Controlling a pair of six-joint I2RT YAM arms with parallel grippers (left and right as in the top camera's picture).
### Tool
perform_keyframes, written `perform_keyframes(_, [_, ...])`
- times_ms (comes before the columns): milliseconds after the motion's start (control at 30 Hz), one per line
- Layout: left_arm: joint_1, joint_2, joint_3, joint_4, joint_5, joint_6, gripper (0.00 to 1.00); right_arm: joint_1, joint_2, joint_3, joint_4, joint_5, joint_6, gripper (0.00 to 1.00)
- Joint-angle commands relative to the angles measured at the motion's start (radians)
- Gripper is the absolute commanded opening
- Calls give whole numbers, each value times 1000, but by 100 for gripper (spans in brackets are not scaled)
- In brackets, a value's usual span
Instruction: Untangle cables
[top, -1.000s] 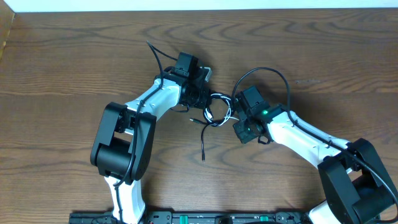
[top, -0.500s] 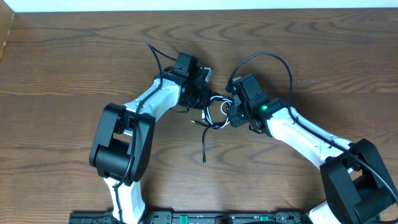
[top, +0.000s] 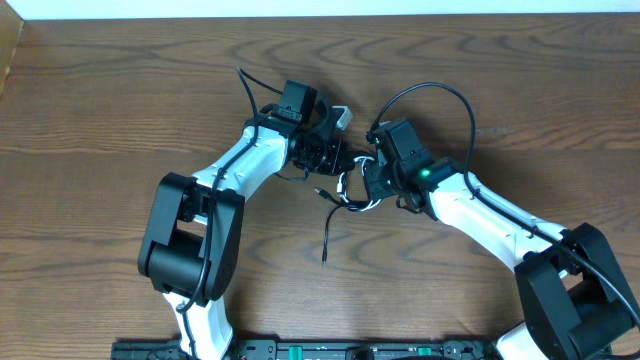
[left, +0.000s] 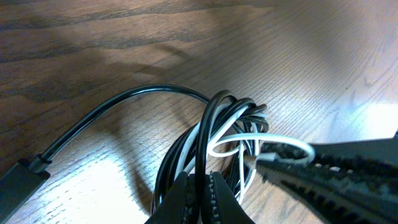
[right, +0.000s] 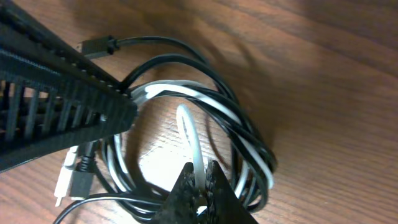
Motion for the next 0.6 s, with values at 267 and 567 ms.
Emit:
perform_keyframes(267, [-3,-23,-4,-5,48,16,8,68,19,-34,46,-7,44,1])
perform_keyframes(567, [-2,-32,-4,-9,47,16,8,68,45,-34,67,6,70,30])
